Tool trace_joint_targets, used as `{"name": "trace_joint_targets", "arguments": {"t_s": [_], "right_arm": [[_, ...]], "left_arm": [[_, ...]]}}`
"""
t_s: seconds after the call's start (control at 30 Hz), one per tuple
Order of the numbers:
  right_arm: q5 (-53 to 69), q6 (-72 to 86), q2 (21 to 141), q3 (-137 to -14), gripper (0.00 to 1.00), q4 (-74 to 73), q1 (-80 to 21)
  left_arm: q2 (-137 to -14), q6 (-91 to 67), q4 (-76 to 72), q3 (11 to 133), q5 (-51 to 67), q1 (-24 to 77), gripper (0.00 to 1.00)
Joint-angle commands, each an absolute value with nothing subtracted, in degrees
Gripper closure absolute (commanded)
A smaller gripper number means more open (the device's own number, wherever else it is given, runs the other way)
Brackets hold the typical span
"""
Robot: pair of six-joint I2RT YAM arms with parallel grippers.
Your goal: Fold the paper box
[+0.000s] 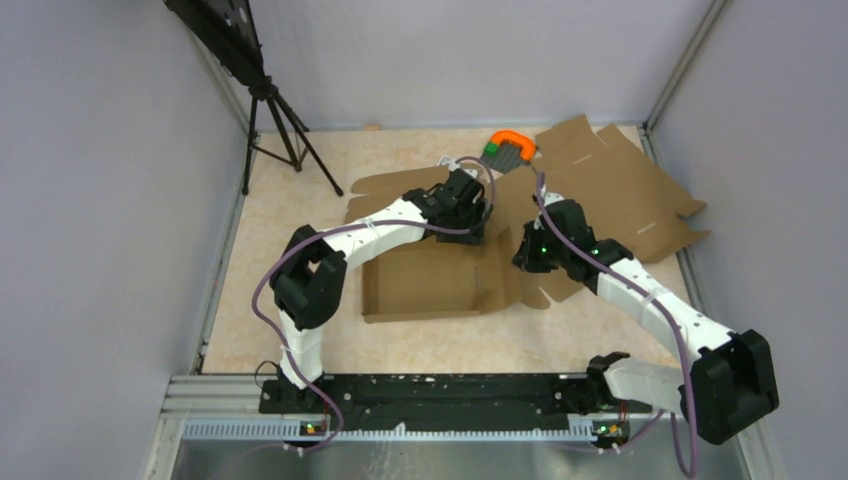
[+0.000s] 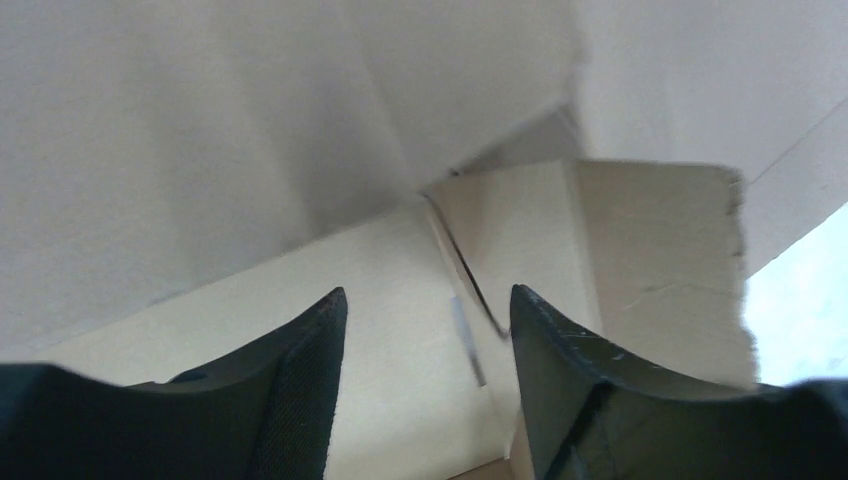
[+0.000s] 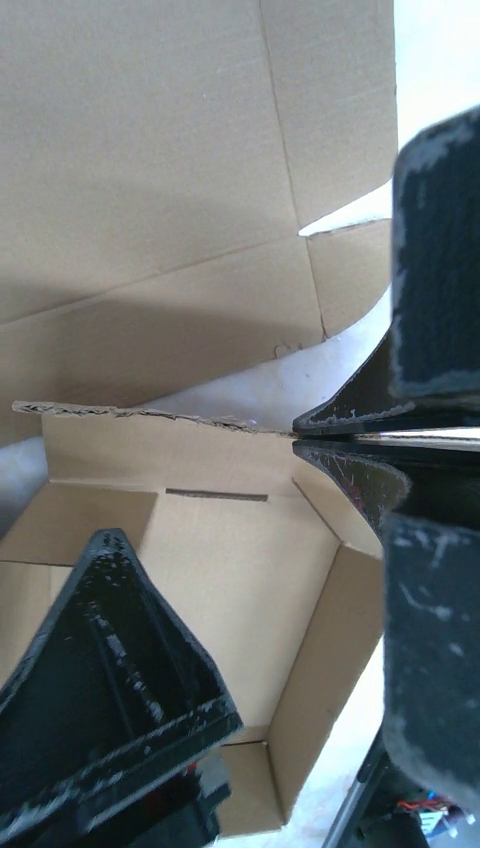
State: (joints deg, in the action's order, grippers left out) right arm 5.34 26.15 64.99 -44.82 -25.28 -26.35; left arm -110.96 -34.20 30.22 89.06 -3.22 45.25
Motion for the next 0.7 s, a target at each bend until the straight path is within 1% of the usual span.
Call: {"name": "trace_joint_targets", "arguments": {"t_s": [0.0, 0.07, 0.13, 0.3, 0.47, 0.5, 0.57, 0.67], "right_arm": [[3.5, 24.6, 64.3, -48.5, 1.0, -26.3, -26.2], [3.4, 24.4, 64.7, -49.1, 1.0, -26.5, -26.2], [3.6, 24.2, 65.1, -50.0, 1.0, -26.7, -26.2], [8.7, 24.4, 66.0, -52.4, 1.0, -26.7, -26.2], [13.0, 27.2, 66.7, -53.2, 1.0, -24.1, -26.8], [13.1, 27.3, 67.1, -53.4, 1.0, -24.0, -27.0], [12.1, 27.2, 68.0, -53.5, 1.0, -24.2, -27.0], [10.1, 26.4, 68.6, -53.0, 1.0, -24.7, -27.0]], "left_arm": [[-108.8, -32.7, 30.7, 86.1, -4.0, 44.9, 0.43], [-108.7, -32.7, 30.7, 85.5, -3.6, 44.9, 0.48], [-108.6, -32.8, 30.7, 85.0, -3.3, 44.9, 0.5], [-108.6, -33.2, 29.2, 83.7, -2.8, 44.9, 0.45], [-108.8, -34.4, 25.8, 82.7, 0.5, 45.0, 0.44], [-108.8, -34.9, 25.3, 82.7, 2.0, 44.9, 0.42], [-108.0, -35.3, 24.3, 82.4, 3.6, 45.1, 0.34], [-105.2, -35.3, 23.4, 81.4, 4.3, 45.4, 0.27]]}}
